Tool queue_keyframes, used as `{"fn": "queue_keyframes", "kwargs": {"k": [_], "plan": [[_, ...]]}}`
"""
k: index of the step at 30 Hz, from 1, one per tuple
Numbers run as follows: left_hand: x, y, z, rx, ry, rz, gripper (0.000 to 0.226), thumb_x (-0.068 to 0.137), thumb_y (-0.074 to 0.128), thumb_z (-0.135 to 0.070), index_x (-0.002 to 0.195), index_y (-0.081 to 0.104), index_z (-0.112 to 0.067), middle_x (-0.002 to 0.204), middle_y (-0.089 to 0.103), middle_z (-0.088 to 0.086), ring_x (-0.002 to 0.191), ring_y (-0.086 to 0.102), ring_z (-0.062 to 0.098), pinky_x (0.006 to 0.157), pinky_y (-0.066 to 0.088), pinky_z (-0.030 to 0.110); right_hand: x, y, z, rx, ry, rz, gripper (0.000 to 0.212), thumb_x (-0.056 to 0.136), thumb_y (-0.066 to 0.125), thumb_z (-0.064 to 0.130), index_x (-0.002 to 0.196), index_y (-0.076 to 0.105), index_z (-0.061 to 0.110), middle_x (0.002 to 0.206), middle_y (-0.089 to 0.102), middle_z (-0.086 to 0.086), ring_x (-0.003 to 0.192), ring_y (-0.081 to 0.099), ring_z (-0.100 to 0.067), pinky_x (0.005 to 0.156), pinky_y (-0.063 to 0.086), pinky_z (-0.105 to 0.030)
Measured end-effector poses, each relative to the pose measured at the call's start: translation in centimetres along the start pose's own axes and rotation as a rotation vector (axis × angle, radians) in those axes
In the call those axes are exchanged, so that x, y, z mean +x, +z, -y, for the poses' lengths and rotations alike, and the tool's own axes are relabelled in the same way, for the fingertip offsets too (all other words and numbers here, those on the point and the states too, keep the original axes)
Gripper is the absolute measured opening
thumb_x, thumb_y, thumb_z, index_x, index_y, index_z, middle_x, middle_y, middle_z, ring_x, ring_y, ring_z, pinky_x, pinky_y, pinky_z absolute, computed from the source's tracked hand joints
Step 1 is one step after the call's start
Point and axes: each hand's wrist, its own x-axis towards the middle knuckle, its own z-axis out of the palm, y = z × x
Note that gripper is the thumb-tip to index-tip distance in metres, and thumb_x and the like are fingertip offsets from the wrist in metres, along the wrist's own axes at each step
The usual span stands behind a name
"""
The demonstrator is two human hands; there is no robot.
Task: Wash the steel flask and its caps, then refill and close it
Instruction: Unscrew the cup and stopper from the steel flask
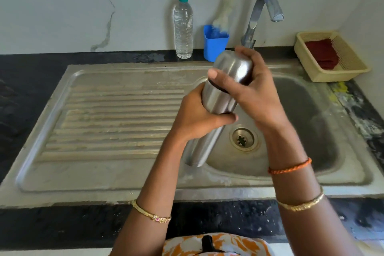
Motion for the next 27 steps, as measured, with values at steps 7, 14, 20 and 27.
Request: {"fn": "queue_keyframes", "kwargs": {"k": [7,14,20,27], "plan": [[-0.7,0.1,-0.3,-0.074,-0.006,0.017,0.047,0.053,0.088,-0.024,0.092,0.062,-0.025,0.08,0.07,-0.01,0.076,0.068,0.009,0.065,0.051,0.023,3.6,-4.3,-2.3,0.213,0.059,0.315,0.089,0.062,0.084,0.041,0.133,0.041,0.009,0.114,0.063,-0.001,0.11,0.058,-0.022,0.094,0.048,-0.041],[-0.8,0.1,0.2,-0.033,-0.06,-0.005,0.048,0.053,0.089,-0.025,0.091,0.061,-0.028,0.081,0.07,-0.009,0.076,0.068,0.008,0.065,0.054,0.026,1.6,-4.5,-2.1,0.226,0.074,0.281,0.067,0.077,0.074,0.027,0.133,0.044,0.006,0.113,0.064,-0.003,0.102,0.062,-0.017,0.091,0.049,-0.032],[-1.0,0.3,0.3,-0.034,-0.063,0.044,0.047,0.053,0.088,-0.022,0.092,0.062,-0.027,0.084,0.071,-0.005,0.078,0.069,0.011,0.069,0.058,0.032,1.8,-2.3,-0.1,0.131,0.006,0.222,0.068,0.067,0.081,0.014,0.128,0.052,0.008,0.107,0.065,-0.002,0.095,0.065,-0.014,0.08,0.053,-0.026],[-1.5,-0.4,0.6,-0.081,-0.045,-0.026,0.049,0.052,0.09,-0.023,0.092,0.061,-0.03,0.082,0.071,-0.01,0.076,0.069,0.009,0.066,0.053,0.024,4.2,-3.1,-0.9,0.495,0.158,0.104,0.084,0.053,0.082,0.059,0.116,0.054,0.011,0.109,0.062,-0.009,0.105,0.059,-0.022,0.088,0.051,-0.031]]}}
